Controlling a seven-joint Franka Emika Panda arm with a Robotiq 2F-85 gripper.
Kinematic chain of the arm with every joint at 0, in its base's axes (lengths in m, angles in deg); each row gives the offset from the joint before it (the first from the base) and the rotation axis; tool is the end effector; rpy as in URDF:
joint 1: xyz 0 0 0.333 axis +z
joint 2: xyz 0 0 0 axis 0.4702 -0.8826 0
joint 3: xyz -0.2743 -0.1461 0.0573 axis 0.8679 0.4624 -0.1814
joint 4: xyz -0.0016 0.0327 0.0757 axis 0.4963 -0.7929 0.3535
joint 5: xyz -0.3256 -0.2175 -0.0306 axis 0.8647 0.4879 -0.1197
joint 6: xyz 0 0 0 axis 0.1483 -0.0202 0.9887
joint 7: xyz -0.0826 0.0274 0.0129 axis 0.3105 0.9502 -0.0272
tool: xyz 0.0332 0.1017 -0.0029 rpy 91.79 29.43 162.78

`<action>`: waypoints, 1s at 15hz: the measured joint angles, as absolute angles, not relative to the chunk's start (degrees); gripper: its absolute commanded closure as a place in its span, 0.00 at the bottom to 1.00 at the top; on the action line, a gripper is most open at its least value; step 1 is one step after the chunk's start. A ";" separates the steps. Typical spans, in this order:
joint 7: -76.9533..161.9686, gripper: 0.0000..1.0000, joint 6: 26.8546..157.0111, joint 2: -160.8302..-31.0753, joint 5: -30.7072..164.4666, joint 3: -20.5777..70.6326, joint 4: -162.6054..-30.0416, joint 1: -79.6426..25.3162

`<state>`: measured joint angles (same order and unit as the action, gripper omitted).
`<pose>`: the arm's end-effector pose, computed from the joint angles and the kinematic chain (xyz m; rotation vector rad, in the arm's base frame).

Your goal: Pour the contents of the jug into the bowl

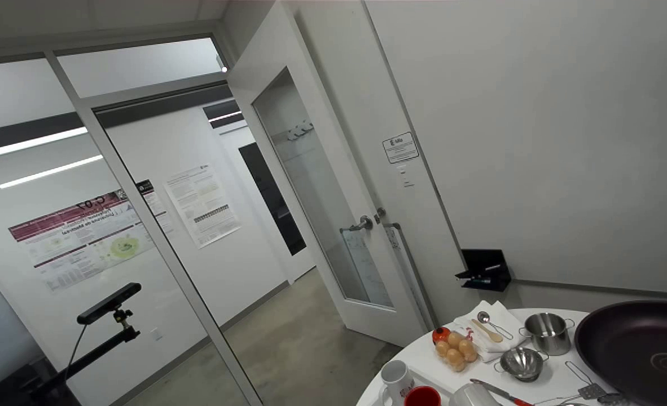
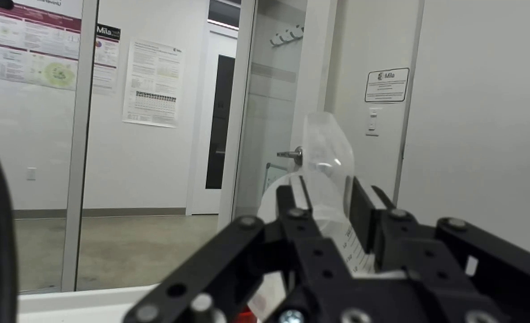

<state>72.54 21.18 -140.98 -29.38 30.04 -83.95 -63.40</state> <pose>0.5669 -0.3303 0.1290 -0.7865 1.1213 0.8664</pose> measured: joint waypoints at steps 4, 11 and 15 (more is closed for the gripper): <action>72.54 0.89 23.32 -140.21 -26.19 31.84 -83.73 -60.26; 72.61 0.89 31.61 -135.98 -14.36 35.75 -83.73 -51.57; 73.02 0.90 36.93 -133.36 -6.73 35.99 -83.78 -46.27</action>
<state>73.02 36.93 -133.36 -6.73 35.99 -83.78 -46.27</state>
